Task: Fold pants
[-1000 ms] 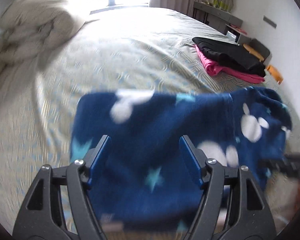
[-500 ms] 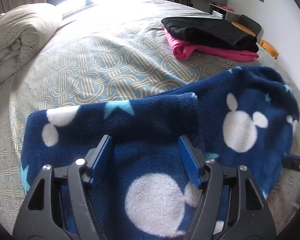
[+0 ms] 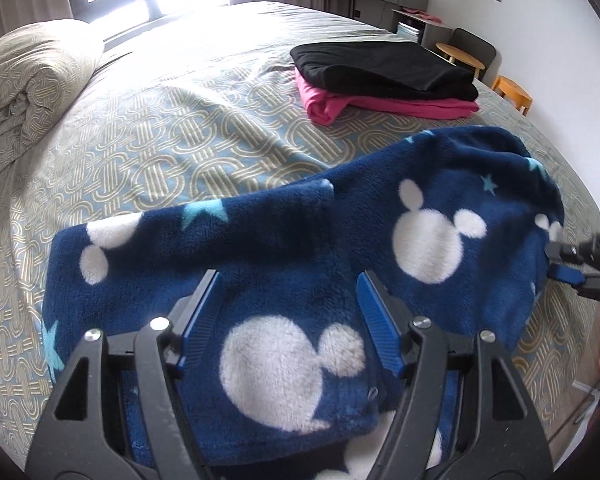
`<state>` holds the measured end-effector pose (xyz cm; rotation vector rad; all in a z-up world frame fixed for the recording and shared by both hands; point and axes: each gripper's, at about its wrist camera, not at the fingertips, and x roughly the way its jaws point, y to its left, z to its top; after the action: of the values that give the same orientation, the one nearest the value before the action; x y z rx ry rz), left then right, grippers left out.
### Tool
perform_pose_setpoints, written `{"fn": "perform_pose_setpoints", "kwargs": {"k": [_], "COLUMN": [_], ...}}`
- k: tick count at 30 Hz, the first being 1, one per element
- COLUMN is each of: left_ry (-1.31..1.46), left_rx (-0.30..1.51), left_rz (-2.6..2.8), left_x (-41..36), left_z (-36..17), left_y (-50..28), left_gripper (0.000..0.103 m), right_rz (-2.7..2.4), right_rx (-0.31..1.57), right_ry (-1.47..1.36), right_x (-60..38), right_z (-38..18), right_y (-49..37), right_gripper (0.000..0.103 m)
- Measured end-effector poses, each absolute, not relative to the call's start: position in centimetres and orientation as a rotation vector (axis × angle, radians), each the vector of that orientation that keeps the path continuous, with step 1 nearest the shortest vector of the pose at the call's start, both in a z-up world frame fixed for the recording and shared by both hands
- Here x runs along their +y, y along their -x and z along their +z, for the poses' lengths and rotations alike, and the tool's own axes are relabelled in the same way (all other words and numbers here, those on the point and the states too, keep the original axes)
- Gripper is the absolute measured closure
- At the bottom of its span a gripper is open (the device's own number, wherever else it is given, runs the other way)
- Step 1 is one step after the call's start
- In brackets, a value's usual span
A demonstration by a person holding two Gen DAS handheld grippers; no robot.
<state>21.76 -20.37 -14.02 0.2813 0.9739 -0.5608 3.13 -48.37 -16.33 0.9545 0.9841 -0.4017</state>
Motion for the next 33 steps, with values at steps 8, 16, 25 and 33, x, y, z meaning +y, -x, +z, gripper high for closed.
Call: {"fn": "perform_pose_setpoints", "kwargs": {"k": [8,16,25,33], "left_ry": [-0.247,-0.287,-0.236,-0.206], "left_rx": [1.032,1.037,1.040,1.017], "left_rz": [-0.621,-0.629,-0.637,-0.617], "left_x": [-20.1,-20.9,-20.0,-18.6], "left_z": [-15.5,-16.5,-16.1,-15.2], "left_y": [-21.4,-20.6,-20.2,-20.0], "left_gripper": [0.033,0.033,0.033,0.033], "right_rz": [-0.387,-0.408,-0.438,-0.508], "right_rx": [0.901,0.889,0.882,0.926], "right_ry": [-1.062,-1.065,-1.065,-0.921], "right_x": [-50.1,-49.5,-49.9,-49.0], "right_z": [-17.1,-17.6,-17.5,-16.8], "right_y": [-3.1,-5.9,-6.0,-8.5], "right_gripper": [0.039,0.033,0.033,0.077]}}
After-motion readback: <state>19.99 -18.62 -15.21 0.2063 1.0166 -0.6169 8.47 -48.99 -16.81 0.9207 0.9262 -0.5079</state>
